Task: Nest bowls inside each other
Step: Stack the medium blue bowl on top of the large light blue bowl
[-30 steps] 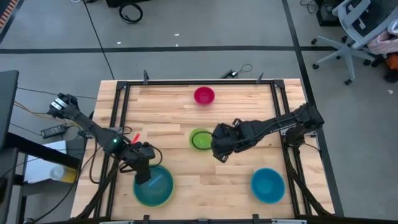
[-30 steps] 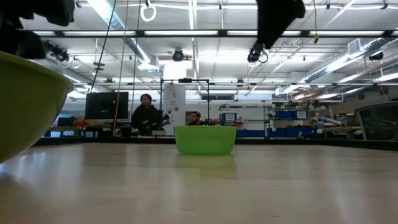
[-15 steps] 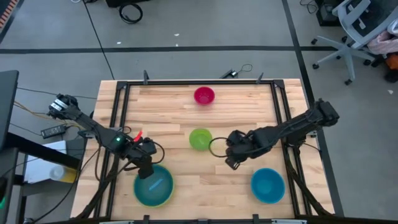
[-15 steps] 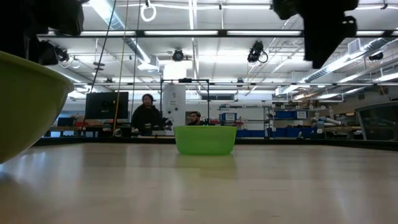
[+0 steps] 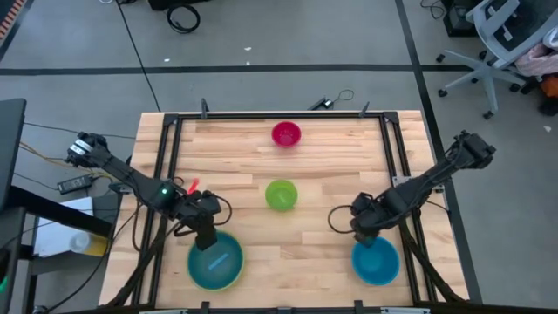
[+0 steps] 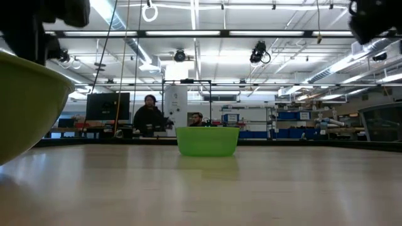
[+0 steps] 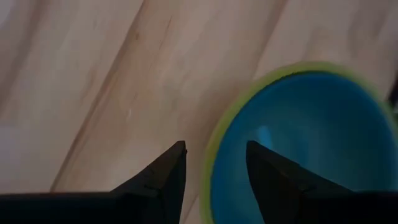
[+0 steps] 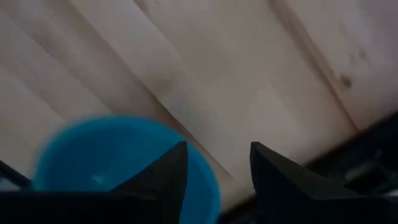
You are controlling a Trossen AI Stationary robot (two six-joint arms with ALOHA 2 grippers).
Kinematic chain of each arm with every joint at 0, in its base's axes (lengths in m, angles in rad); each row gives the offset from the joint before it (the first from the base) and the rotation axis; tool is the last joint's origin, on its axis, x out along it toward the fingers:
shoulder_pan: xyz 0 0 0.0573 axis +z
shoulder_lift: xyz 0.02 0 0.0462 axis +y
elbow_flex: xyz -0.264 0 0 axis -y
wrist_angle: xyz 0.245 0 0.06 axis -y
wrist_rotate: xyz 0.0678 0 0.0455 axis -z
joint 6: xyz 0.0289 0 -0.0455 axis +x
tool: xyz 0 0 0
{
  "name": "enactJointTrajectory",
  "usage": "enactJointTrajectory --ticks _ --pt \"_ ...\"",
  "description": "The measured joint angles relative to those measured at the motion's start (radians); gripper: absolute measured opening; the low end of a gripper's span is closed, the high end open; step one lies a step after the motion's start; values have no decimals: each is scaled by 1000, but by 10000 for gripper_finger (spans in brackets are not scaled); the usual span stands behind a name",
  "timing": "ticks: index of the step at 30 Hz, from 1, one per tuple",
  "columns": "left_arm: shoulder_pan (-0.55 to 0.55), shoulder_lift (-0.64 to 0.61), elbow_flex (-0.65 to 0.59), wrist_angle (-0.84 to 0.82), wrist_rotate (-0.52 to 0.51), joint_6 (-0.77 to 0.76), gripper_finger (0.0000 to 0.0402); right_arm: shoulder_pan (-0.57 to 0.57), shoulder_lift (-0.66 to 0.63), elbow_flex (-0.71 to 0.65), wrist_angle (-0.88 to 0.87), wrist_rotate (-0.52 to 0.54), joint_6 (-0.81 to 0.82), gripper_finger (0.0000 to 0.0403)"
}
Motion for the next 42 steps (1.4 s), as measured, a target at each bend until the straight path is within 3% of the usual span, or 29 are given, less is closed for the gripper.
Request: enactJointTrajectory --ticks 6,10,18,26,30,33,36,42 --pt "47 0 70 -8 -31 71 167 54 -59 -113 40 -88 5 178" --pt "81 1 73 -6 -34 73 166 83 -74 -178 172 -145 -12 178" --pt "120 1 73 31 -34 66 166 123 -66 -308 355 -131 91 164" --pt "166 1 73 76 -35 65 166 102 -70 -270 397 19 107 21" --pt "190 1 73 133 -37 65 166 73 -66 -239 379 144 159 26" --pt "209 5 72 220 -95 81 166 39 -65 -208 376 268 202 20" --pt "237 39 72 404 -169 189 166 -13 -65 -180 391 431 257 20" --pt "320 167 72 774 -173 370 173 -159 -64 -128 394 656 226 20"
